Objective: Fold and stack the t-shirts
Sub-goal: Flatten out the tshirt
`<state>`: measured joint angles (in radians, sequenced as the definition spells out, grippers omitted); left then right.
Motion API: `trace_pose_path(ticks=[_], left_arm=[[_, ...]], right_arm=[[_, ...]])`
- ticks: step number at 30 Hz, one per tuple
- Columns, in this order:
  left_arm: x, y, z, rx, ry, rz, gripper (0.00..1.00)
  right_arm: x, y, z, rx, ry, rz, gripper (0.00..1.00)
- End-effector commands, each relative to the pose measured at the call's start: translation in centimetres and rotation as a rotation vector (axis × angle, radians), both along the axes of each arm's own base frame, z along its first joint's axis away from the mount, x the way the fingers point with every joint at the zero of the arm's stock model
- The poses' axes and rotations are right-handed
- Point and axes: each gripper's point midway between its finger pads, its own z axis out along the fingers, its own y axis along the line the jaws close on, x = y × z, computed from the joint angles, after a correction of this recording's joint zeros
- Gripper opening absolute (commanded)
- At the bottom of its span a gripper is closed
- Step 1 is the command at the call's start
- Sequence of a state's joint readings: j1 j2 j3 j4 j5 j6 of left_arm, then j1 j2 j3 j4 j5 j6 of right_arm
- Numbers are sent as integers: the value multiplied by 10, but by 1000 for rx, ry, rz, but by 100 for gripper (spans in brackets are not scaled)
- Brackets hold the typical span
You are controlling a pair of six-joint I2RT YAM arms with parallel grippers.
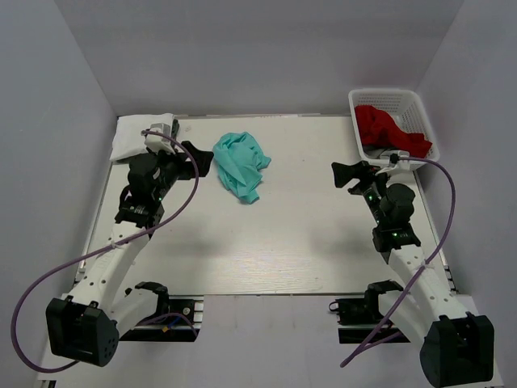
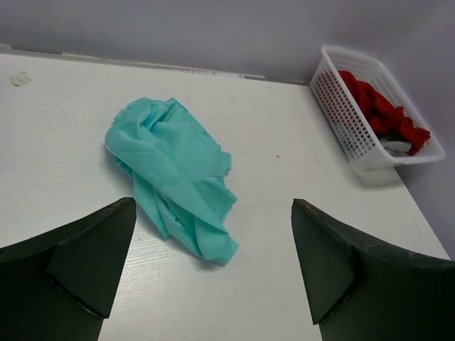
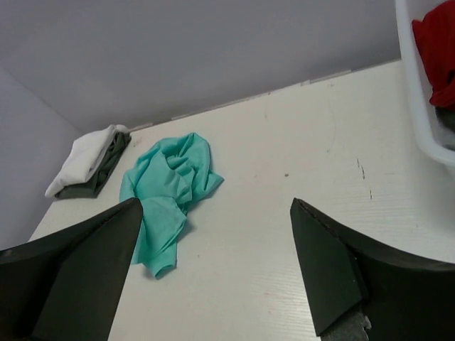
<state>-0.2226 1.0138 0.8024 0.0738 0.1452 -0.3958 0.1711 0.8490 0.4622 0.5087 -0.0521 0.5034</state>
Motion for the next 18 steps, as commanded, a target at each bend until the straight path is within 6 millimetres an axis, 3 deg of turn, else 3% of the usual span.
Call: trace_pose_path(ticks=[1, 2, 6, 8, 9, 11, 12, 13, 14, 15, 18], left_arm=[[-10, -16, 10, -5, -17, -102, 100], [-12, -20, 1, -4, 6, -131, 100], [-19, -41, -5, -30, -8, -252, 100], [-19, -54, -29, -44, 79, -326, 100], [-14, -57, -28, -46, 84, -340, 100], [-10, -69, -63, -46, 206, -371, 100], [-12, -75, -76, -54, 255, -390, 100], [-16, -86, -82, -56, 279, -438, 100], [-17, -93, -90, -56, 298, -466, 100], [-16, -98, -110, -51, 352, -474, 100], [-18, -116, -129, -31, 401, -500, 100]], right_arm=[[0, 8, 13, -10, -8, 49, 90], [0, 8, 8, -8, -1, 48, 90], [3, 4, -6, 13, 32, 20, 90], [7, 3, -15, -9, 57, 13, 90], [7, 3, -24, -21, 94, 15, 90], [15, 3, -29, -62, 144, 12, 90], [15, 4, -35, -74, 180, 21, 90], [19, 6, -29, -75, 181, 29, 90], [25, 8, -41, -94, 231, 40, 90], [27, 11, -42, -100, 255, 56, 90], [35, 17, -60, -140, 324, 90, 90]])
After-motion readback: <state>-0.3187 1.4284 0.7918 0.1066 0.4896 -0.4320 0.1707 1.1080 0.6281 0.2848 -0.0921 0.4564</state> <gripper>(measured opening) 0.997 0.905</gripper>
